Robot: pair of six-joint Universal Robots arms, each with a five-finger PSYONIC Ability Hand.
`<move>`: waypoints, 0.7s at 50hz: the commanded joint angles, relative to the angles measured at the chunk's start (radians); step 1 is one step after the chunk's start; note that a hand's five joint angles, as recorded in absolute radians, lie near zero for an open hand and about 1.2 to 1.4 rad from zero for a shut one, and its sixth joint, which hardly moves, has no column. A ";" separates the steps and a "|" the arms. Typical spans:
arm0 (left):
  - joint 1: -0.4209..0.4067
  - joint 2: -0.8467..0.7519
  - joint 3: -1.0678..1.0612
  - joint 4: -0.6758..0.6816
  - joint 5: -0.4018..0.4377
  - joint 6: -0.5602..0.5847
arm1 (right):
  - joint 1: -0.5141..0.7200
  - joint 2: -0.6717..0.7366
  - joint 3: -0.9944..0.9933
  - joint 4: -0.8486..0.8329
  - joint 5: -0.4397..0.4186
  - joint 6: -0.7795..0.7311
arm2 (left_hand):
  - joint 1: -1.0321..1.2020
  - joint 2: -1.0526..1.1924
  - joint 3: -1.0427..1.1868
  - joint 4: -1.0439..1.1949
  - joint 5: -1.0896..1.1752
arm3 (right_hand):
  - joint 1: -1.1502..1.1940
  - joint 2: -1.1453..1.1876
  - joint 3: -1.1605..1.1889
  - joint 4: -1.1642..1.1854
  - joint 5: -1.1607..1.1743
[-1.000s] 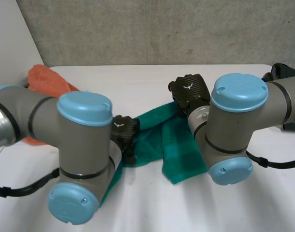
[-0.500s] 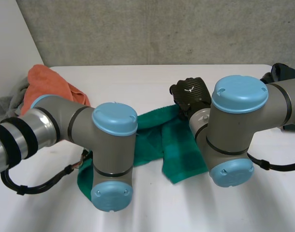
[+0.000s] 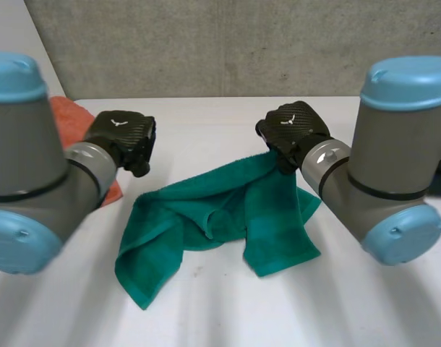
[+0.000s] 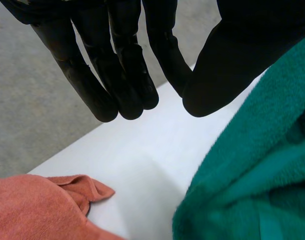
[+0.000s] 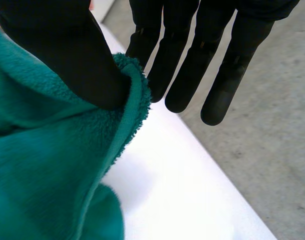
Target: Fold the laundry.
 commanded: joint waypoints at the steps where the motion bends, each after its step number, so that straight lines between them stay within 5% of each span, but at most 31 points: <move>1: 0.051 -0.017 -0.015 -0.111 0.117 0.134 | -0.001 -0.018 -0.005 0.146 -0.027 -0.057 | 0.232 0.202 0.210 0.203 0.223 | 0.269 0.215 0.205 0.200 0.219; 3: 0.045 -0.034 -0.027 -0.108 0.120 0.131 | -0.001 -0.012 -0.006 0.138 -0.024 -0.054 | 0.218 0.188 0.196 0.188 0.209 | 0.269 0.215 0.205 0.200 0.219; 4: 0.039 -0.054 -0.033 -0.095 0.117 0.118 | 0.001 0.000 -0.008 0.123 -0.022 -0.046 | -0.146 -0.176 -0.168 -0.175 -0.155 | 0.269 0.215 0.205 0.200 0.219; 7: 0.007 -0.088 -0.041 -0.069 0.103 0.079 | 0.004 0.020 -0.008 0.097 -0.013 -0.034 | -0.586 -0.616 -0.608 -0.615 -0.595 | 0.269 0.215 0.205 0.200 0.219; 20: -0.275 -0.207 0.005 0.011 -0.142 -0.223 | 0.007 0.074 -0.006 0.021 0.070 0.009 | -0.690 -0.720 -0.712 -0.719 -0.699 | 0.269 0.215 0.205 0.200 0.219; 35: -0.341 -0.459 0.258 0.027 -0.374 -0.260 | 0.013 0.085 0.012 0.011 0.072 0.006 | -0.581 -0.611 -0.603 -0.611 -0.590 | 0.269 0.215 0.205 0.200 0.219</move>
